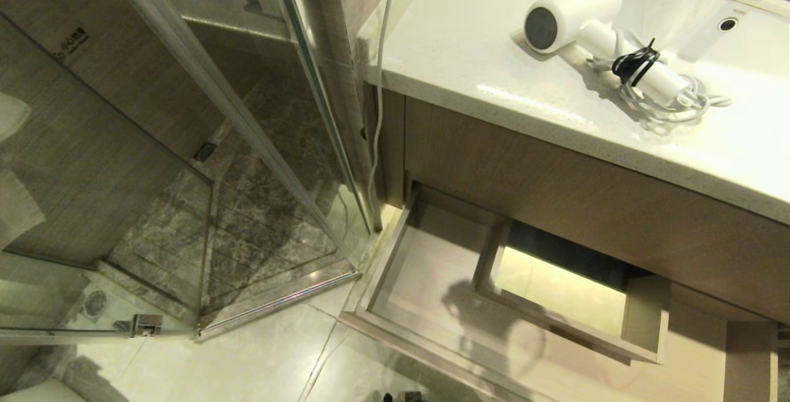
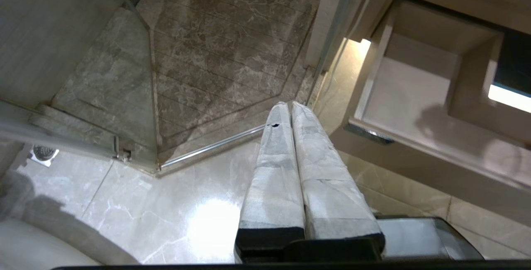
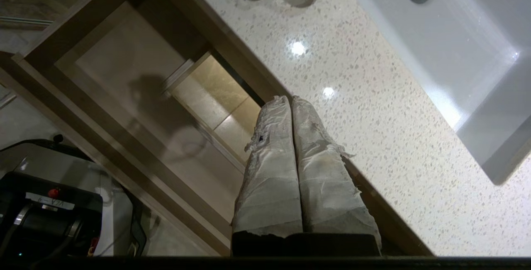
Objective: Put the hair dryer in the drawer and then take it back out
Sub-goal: Close the drawer
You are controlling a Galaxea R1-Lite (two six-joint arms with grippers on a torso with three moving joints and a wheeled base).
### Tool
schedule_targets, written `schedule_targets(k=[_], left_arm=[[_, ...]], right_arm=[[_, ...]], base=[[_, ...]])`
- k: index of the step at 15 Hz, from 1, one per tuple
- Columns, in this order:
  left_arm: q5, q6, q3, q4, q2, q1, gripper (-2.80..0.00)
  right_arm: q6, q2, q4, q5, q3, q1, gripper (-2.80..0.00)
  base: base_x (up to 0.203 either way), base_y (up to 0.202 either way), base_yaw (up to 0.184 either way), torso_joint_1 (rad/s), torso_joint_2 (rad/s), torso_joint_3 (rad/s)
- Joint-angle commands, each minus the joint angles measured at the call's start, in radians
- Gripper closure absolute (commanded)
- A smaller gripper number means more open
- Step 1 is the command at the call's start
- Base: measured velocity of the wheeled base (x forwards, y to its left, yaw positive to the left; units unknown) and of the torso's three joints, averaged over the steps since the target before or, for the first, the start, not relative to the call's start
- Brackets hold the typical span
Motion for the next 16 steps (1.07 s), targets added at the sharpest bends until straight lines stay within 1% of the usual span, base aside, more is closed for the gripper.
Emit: schedule_targets(k=[1, 3, 10, 12, 16], left_arm=[[0.000, -0.001, 0.000, 0.000, 0.002, -0.001, 0.00], [0.000, 0.000, 0.000, 0.000, 0.002, -0.001, 0.00], [0.000, 0.000, 0.000, 0.000, 0.002, -0.001, 0.00], [0.000, 0.000, 0.000, 0.000, 0.002, -0.001, 0.00], [0.000, 0.000, 0.000, 0.000, 0.002, -0.001, 0.00]], right_arm=[[-0.001, -0.012, 0.001, 0.002, 0.006, 0.000, 0.00], [0.000, -0.003, -0.008, 0.001, 0.003, -0.001, 0.00], [0.001, -0.006, -0.054, 0.002, 0.052, -0.008, 0.00], [0.002, -0.002, -0.048, 0.002, 0.054, -0.008, 0.00], [0.005, 0.001, -0.050, 0.000, 0.054, -0.011, 0.00]], base=[[0.000, 0.000, 0.000, -0.287, 0.05, -0.240], [0.000, 0.000, 0.000, -0.290, 0.03, -0.257], [0.000, 0.000, 0.000, -0.254, -0.02, -0.281], [0.000, 0.000, 0.000, -0.132, -0.04, -0.162], [0.000, 0.000, 0.000, -0.020, 0.00, -0.035]])
